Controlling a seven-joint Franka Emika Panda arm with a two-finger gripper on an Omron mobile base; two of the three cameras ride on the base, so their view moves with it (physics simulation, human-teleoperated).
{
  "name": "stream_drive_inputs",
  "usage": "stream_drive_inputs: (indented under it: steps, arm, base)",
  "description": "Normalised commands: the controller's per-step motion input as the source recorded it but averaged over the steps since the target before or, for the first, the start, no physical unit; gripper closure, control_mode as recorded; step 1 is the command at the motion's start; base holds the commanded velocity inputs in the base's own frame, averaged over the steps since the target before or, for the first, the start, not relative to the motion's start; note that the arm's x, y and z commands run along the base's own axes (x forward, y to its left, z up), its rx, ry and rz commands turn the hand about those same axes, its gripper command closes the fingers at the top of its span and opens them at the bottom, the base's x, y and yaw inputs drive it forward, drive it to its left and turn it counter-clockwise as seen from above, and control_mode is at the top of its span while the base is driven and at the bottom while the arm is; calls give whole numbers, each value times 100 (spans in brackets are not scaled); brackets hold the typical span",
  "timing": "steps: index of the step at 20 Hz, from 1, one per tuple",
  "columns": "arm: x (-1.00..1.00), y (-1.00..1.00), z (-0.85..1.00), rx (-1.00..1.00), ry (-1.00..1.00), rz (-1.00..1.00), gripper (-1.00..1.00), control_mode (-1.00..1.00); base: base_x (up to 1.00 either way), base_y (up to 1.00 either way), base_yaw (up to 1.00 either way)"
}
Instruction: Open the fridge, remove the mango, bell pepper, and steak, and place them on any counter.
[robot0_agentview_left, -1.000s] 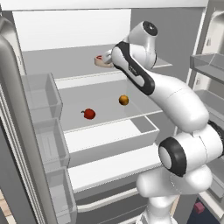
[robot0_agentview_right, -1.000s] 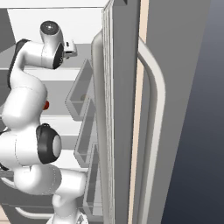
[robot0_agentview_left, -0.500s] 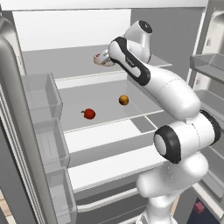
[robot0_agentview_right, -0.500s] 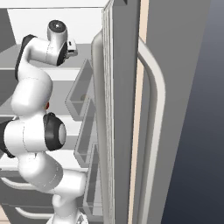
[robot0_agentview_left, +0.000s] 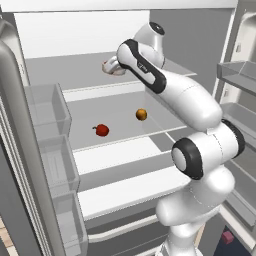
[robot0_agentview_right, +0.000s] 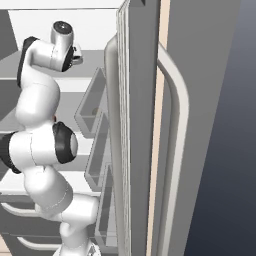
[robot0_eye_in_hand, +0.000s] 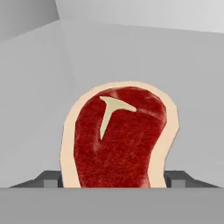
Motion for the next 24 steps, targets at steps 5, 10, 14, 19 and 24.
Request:
stream_drive_inputs:
  steps: [5,10,14,19,24]
  arm:
    - [-53,15,0,0,-21,0,100,-100]
    - [-100,0,0,0,-27,-5,100,-100]
    - [-100,-2,-11,0,-7,-9,100,-100]
    - [-100,-12,2,9,0,-7,100,-100]
    - [-100,-10,8,11,6,-7,100,-100]
  base:
    - [0,0,0]
    - [0,0,0]
    - [0,0,0]
    - [0,0,0]
    - [0,0,0]
